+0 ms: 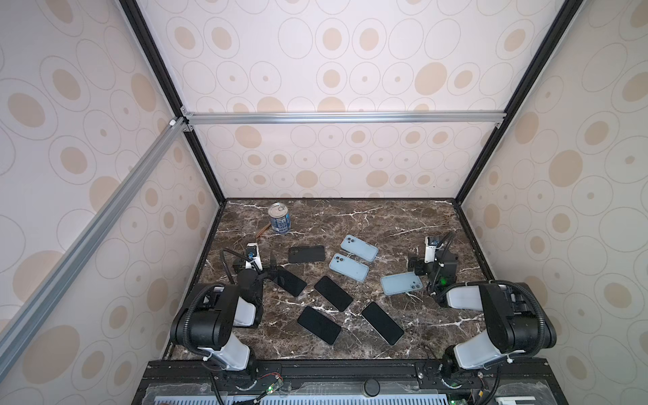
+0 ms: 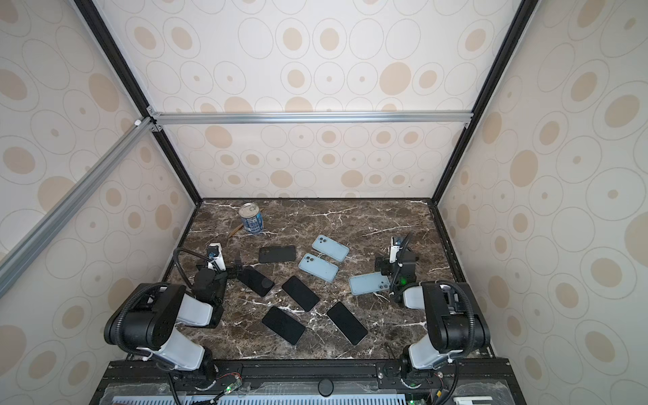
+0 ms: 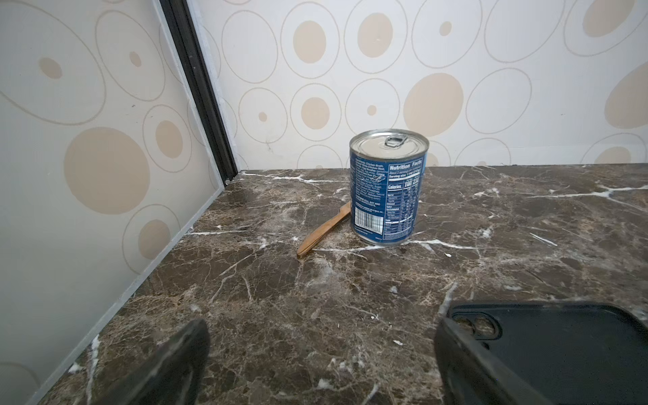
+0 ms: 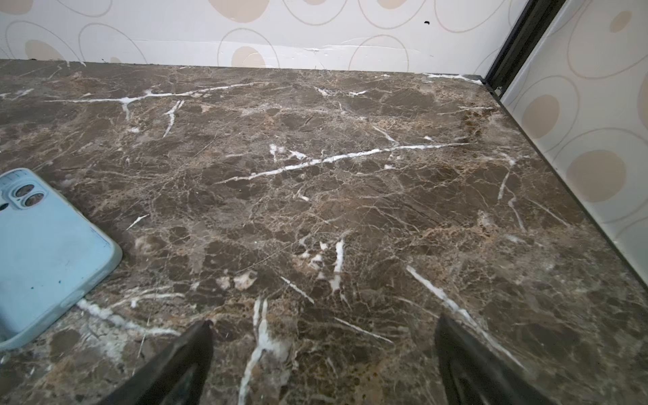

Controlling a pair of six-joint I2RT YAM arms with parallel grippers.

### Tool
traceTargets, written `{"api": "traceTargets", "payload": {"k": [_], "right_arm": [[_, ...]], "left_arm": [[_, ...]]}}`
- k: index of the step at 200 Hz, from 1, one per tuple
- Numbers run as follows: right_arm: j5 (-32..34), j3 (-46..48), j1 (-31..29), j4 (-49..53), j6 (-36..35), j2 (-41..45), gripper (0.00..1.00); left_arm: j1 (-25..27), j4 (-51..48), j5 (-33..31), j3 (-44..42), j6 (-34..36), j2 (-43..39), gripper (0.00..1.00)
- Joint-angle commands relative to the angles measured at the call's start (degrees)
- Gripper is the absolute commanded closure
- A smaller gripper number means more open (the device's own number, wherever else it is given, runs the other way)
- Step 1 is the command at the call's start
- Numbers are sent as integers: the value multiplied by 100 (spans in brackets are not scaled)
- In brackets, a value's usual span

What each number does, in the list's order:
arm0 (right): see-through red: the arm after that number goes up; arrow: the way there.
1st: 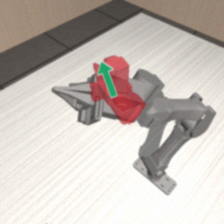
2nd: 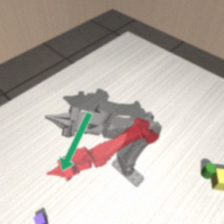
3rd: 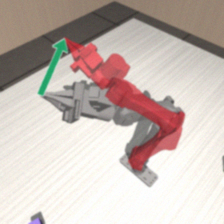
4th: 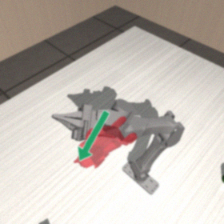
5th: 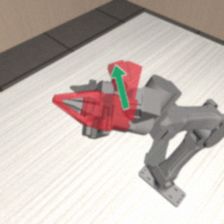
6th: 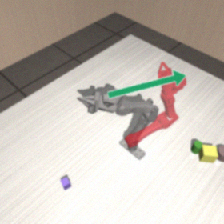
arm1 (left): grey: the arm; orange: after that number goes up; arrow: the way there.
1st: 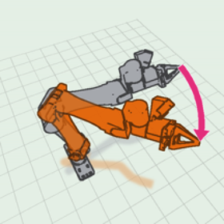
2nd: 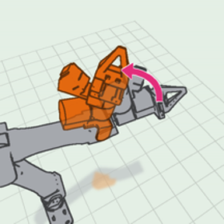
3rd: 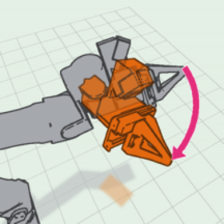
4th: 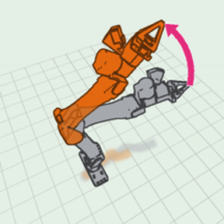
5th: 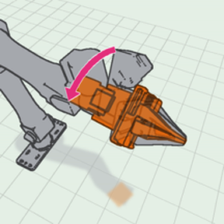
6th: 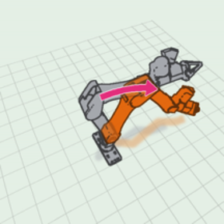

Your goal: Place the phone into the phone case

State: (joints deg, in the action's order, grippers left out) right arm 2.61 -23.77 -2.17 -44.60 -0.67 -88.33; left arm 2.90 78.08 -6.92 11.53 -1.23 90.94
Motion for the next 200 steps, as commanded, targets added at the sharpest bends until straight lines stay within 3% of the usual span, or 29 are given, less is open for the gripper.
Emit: {"api": "traceTargets", "payload": {"k": [1, 200], "right_arm": [[29, -62, 16, -27, -30, 36, 0], [46, -64, 20, -27, 2, 18, 0]], "left_arm": [[-41, 59, 6, 95, 123, -32, 1], [-52, 5, 15, 121, 89, -32, 1]]}}
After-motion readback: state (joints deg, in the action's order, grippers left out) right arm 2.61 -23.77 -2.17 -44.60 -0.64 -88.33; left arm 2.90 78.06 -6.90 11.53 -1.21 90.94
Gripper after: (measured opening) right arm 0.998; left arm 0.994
